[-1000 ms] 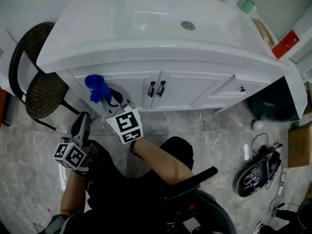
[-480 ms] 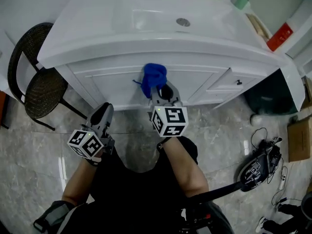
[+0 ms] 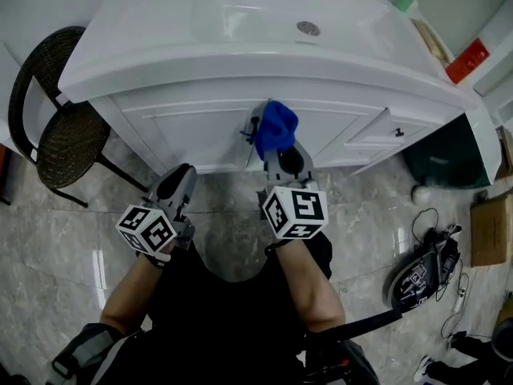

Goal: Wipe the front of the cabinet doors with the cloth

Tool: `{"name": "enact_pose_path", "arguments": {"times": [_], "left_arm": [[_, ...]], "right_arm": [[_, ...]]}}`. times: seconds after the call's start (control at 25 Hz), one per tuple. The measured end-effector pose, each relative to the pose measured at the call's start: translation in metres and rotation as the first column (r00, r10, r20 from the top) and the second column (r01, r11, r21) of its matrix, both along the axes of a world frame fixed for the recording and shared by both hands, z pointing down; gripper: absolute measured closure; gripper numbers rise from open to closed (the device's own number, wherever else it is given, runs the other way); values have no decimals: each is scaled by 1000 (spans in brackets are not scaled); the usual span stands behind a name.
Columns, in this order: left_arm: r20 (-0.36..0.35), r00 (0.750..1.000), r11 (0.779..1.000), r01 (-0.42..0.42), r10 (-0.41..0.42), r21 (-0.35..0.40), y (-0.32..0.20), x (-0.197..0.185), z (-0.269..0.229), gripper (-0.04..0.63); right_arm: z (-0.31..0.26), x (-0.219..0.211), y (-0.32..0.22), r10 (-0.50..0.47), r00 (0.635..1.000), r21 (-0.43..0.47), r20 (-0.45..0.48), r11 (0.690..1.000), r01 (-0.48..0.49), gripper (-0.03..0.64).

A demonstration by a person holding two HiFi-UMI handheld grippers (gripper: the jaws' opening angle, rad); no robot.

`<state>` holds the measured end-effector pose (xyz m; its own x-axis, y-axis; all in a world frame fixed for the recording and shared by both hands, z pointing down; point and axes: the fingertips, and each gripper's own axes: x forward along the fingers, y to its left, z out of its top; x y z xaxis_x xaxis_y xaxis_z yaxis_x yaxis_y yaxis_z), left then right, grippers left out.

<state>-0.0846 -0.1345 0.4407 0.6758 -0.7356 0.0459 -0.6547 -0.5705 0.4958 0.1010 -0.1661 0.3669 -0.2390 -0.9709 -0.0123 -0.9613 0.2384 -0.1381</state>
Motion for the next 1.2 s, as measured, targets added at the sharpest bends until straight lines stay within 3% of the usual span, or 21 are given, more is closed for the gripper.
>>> {"name": "enact_pose_path", "arguments": {"times": [0.16, 0.4, 0.52, 0.64, 0.84, 1.08, 1.2], "left_arm": [[-2, 998, 998, 65, -65, -17, 1, -28, 4, 532], [20, 972, 972, 233, -233, -31, 9, -99, 7, 532], [39, 954, 954, 298, -297, -37, 23, -124, 9, 532], [58, 937, 938, 346, -344, -34, 36, -143, 10, 532], [67, 930, 931, 363, -360, -29, 40, -151, 9, 532], [53, 958, 959, 282, -280, -29, 29, -115, 14, 532], [37, 973, 972, 231, -229, -33, 22, -93, 16, 532]], "right_arm": [[-8, -71, 13, -182, 982, 49, 48, 982, 180, 565], [29, -194, 8, -453, 891, 6, 29, 891, 453, 565], [56, -243, 3, -536, 844, -42, -6, 843, 535, 565], [68, -278, -7, -565, 824, -63, -34, 824, 563, 565], [63, -276, -29, -487, 873, -60, -26, 873, 485, 565], [75, -202, -36, -339, 941, -113, 21, 934, 339, 565], [80, -156, -33, -251, 968, -129, 1, 960, 249, 565]]}}
